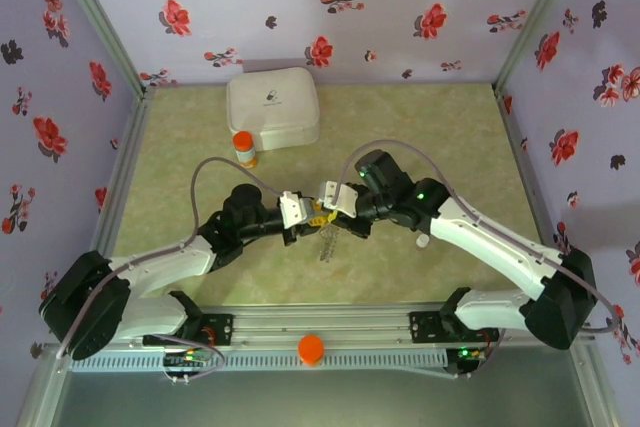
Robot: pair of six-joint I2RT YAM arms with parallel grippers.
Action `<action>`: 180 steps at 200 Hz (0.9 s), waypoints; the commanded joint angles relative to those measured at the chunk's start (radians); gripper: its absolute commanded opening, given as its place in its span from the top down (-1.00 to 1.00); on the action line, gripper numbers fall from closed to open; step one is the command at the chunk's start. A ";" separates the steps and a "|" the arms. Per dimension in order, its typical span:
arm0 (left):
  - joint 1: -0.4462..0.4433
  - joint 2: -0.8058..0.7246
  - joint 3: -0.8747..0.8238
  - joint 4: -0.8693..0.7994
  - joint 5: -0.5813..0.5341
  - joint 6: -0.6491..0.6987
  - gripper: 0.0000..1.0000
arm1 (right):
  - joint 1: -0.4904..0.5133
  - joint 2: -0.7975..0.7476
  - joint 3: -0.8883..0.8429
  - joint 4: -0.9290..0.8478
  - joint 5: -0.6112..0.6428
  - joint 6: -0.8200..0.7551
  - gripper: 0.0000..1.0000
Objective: Put the keys on the keyring
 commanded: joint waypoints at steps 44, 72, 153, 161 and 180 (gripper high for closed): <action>0.003 -0.005 0.028 0.018 0.076 -0.048 1.00 | 0.059 0.006 -0.015 0.141 -0.026 0.049 1.00; 0.016 -0.016 0.003 0.060 0.081 -0.076 1.00 | 0.039 -0.058 -0.097 0.248 0.052 0.109 0.61; 0.033 0.081 -0.092 0.471 0.037 -0.256 1.00 | -0.066 -0.266 -0.346 0.414 -0.024 0.342 0.03; 0.033 0.090 -0.090 0.488 0.041 -0.262 1.00 | -0.066 -0.262 -0.356 0.440 -0.031 0.358 0.03; 0.034 0.107 -0.091 0.506 0.049 -0.271 1.00 | -0.064 -0.244 -0.378 0.505 -0.068 0.387 0.03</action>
